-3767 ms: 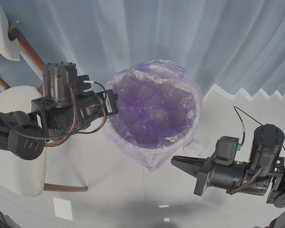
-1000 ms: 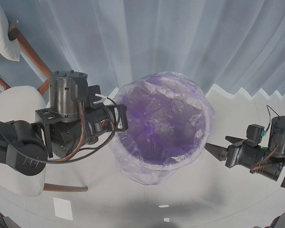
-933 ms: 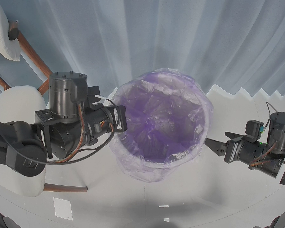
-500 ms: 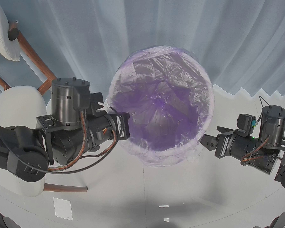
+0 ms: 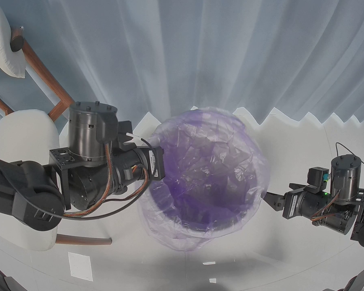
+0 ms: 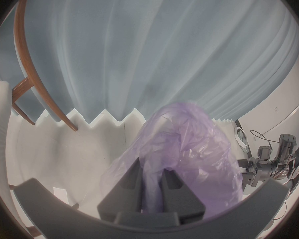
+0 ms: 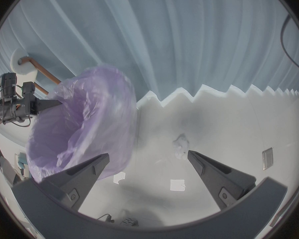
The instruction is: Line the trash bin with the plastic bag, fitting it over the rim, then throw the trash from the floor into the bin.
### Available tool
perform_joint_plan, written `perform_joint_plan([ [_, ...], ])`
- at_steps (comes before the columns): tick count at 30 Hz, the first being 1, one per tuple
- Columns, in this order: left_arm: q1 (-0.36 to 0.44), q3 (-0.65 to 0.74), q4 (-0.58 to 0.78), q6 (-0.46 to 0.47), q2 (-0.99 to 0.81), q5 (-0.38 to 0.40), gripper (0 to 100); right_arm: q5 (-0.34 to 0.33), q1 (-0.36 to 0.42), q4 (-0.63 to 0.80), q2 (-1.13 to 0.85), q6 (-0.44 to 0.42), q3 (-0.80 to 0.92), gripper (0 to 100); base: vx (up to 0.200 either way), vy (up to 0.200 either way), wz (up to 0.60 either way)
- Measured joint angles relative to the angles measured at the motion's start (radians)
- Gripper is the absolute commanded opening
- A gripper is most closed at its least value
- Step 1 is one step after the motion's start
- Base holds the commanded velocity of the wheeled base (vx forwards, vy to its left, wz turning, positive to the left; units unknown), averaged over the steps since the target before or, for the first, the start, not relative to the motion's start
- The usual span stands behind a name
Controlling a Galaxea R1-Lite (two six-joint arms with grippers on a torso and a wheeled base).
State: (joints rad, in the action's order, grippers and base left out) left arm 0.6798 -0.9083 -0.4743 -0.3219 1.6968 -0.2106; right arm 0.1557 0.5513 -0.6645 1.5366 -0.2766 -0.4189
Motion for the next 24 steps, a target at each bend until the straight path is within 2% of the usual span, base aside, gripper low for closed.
perform_joint_plan([
  [15, -0.005, -0.068, -0.001, 0.003, 0.116, 0.000, 0, 0.000, -0.077, -0.003, -0.109, -0.001, 0.098, 100, 0.000, 0.000, 0.00],
  [24, -0.001, -0.138, -0.004, 0.001, 0.240, 0.001, 0, -0.003, -0.178, -0.009, -0.203, -0.003, 0.092, 100, 0.000, 0.000, 0.00],
])
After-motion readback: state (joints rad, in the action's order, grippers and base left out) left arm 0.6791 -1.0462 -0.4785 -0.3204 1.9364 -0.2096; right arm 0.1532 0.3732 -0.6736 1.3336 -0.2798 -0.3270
